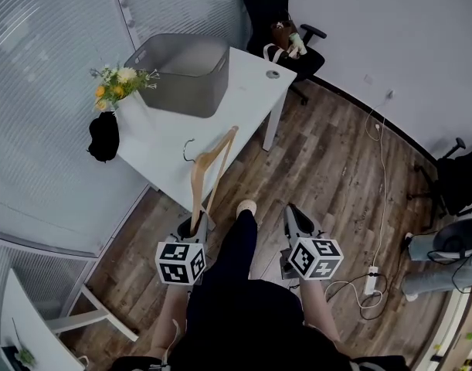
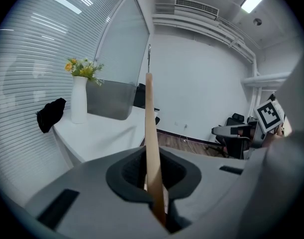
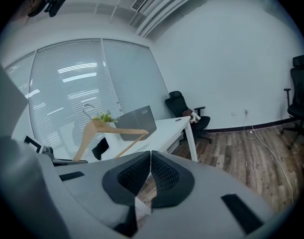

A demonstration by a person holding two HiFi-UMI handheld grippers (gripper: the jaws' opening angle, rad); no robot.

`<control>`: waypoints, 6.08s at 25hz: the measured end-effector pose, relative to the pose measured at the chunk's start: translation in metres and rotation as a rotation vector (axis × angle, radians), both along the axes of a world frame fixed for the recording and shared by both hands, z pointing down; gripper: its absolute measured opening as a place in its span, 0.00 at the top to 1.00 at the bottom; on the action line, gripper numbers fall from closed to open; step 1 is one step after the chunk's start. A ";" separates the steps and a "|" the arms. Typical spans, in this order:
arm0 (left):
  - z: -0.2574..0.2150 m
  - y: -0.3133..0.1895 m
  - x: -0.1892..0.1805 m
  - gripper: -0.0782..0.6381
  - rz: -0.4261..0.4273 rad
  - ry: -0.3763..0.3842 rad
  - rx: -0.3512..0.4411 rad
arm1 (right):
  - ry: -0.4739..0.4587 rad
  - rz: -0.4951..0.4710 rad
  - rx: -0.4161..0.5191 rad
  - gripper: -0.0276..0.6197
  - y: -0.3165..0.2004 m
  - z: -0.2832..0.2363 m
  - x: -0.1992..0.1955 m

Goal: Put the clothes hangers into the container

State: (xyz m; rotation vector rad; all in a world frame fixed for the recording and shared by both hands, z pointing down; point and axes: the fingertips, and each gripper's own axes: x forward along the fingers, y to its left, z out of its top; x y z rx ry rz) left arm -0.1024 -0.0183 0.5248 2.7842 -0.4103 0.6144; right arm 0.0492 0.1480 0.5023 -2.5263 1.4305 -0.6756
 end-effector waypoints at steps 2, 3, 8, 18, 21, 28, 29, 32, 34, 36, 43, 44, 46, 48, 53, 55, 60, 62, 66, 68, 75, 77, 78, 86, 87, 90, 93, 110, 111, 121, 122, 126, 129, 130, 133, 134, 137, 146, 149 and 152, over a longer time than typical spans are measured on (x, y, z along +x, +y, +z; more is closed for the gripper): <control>0.000 0.002 0.003 0.85 0.006 -0.002 0.000 | -0.005 0.006 -0.003 0.91 0.003 0.002 0.001; 0.000 0.003 0.004 0.85 0.010 -0.002 0.001 | -0.007 0.010 -0.004 0.91 0.004 0.003 0.002; -0.002 0.000 0.022 0.85 0.025 -0.003 0.004 | -0.005 0.018 0.004 0.91 -0.001 0.001 0.018; -0.002 -0.026 0.087 0.85 0.047 0.000 -0.003 | -0.001 0.019 0.000 0.91 -0.033 -0.002 0.078; -0.005 -0.033 0.114 0.85 0.072 0.002 -0.003 | 0.005 0.023 -0.002 0.91 -0.042 -0.007 0.101; -0.015 -0.058 0.170 0.85 0.099 0.006 0.005 | 0.001 0.033 -0.007 0.91 -0.067 -0.013 0.151; -0.016 -0.062 0.176 0.85 0.099 0.005 0.007 | 0.000 0.033 -0.007 0.91 -0.071 -0.014 0.157; -0.019 -0.074 0.192 0.85 0.098 0.007 0.000 | 0.002 0.025 -0.009 0.91 -0.086 -0.017 0.171; -0.021 -0.080 0.203 0.85 0.099 0.006 -0.002 | 0.004 0.019 -0.010 0.91 -0.094 -0.021 0.181; -0.025 -0.086 0.213 0.85 0.100 0.006 -0.002 | 0.006 0.013 -0.012 0.91 -0.101 -0.025 0.191; -0.026 -0.103 0.244 0.85 0.098 0.010 -0.014 | -0.001 0.008 -0.028 0.91 -0.118 -0.024 0.220; -0.024 -0.104 0.248 0.85 0.100 0.007 -0.016 | -0.004 0.010 -0.029 0.91 -0.120 -0.022 0.224; -0.022 -0.107 0.253 0.85 0.101 0.003 -0.018 | -0.009 0.010 -0.031 0.91 -0.124 -0.020 0.229; -0.020 -0.112 0.258 0.85 0.099 0.001 -0.021 | -0.012 0.006 -0.031 0.91 -0.129 -0.018 0.234; -0.015 -0.121 0.275 0.85 0.095 0.000 -0.023 | -0.016 0.002 -0.032 0.91 -0.138 -0.013 0.251; -0.014 -0.124 0.283 0.85 0.097 0.004 -0.024 | -0.011 -0.004 -0.033 0.91 -0.141 -0.013 0.259; -0.014 -0.128 0.304 0.85 0.116 0.013 -0.014 | -0.001 -0.022 -0.037 0.91 -0.152 -0.012 0.279; -0.013 -0.128 0.312 0.85 0.125 0.017 -0.005 | 0.006 -0.028 -0.032 0.91 -0.157 -0.013 0.288; -0.011 -0.128 0.318 0.85 0.142 0.015 0.005 | -0.002 -0.038 -0.015 0.91 -0.168 -0.011 0.293; -0.010 -0.128 0.319 0.85 0.141 0.013 0.004 | -0.011 -0.040 -0.015 0.91 -0.170 -0.008 0.292; -0.010 -0.129 0.322 0.85 0.127 0.006 -0.003 | -0.035 -0.050 -0.020 0.91 -0.174 -0.003 0.301; -0.012 -0.133 0.326 0.85 0.121 0.008 -0.003 | -0.032 -0.054 -0.017 0.91 -0.179 -0.004 0.305; -0.013 -0.134 0.327 0.85 0.119 0.009 -0.001 | -0.033 -0.059 -0.015 0.91 -0.182 -0.004 0.307; -0.057 -0.134 0.361 0.85 0.114 0.093 0.028 | -0.024 -0.130 0.029 0.91 -0.214 -0.028 0.340; -0.066 -0.136 0.366 0.85 0.109 0.113 0.034 | -0.017 -0.138 0.037 0.91 -0.219 -0.033 0.346; -0.095 -0.144 0.380 0.85 0.087 0.166 0.064 | -0.001 -0.170 0.057 0.91 -0.235 -0.048 0.361; -0.123 -0.158 0.392 0.85 0.057 0.212 0.094 | 0.017 -0.216 0.082 0.91 -0.253 -0.064 0.374; -0.166 -0.234 0.399 0.85 -0.214 0.245 0.188 | 0.096 -0.526 0.139 0.91 -0.365 -0.101 0.401; -0.167 -0.238 0.396 0.85 -0.239 0.246 0.194 | 0.096 -0.548 0.142 0.91 -0.372 -0.102 0.400; -0.169 -0.267 0.337 0.85 -0.539 0.198 0.227 | 0.093 -0.806 0.195 0.91 -0.437 -0.120 0.360; -0.169 -0.269 0.330 0.85 -0.568 0.193 0.229 | 0.096 -0.827 0.198 0.91 -0.442 -0.121 0.357; -0.165 -0.273 0.306 0.85 -0.673 0.171 0.239 | 0.116 -0.893 0.213 0.91 -0.459 -0.126 0.347; -0.162 -0.275 0.289 0.85 -0.746 0.158 0.244 | 0.136 -0.925 0.222 0.91 -0.471 -0.131 0.345; -0.161 -0.275 0.284 0.85 -0.770 0.155 0.245 | 0.139 -0.936 0.224 0.91 -0.476 -0.132 0.344; -0.158 -0.273 0.271 0.85 -0.835 0.144 0.246 | 0.143 -0.964 0.242 0.91 -0.488 -0.139 0.340; -0.157 -0.273 0.267 0.85 -0.855 0.139 0.245 | 0.145 -0.972 0.249 0.91 -0.492 -0.142 0.338; -0.154 -0.272 0.257 0.85 -0.908 0.135 0.237 | 0.154 -1.006 0.267 0.91 -0.501 -0.148 0.330; -0.151 -0.290 0.251 0.85 -1.001 0.044 0.211 | 0.154 -1.065 0.278 0.91 -0.505 -0.144 0.325; -0.149 -0.297 0.250 0.85 -0.990 -0.015 0.188 | 0.139 -1.050 0.275 0.91 -0.505 -0.141 0.330; -0.149 -0.306 0.251 0.85 -0.956 -0.071 0.180 | 0.123 -1.028 0.279 0.91 -0.505 -0.143 0.334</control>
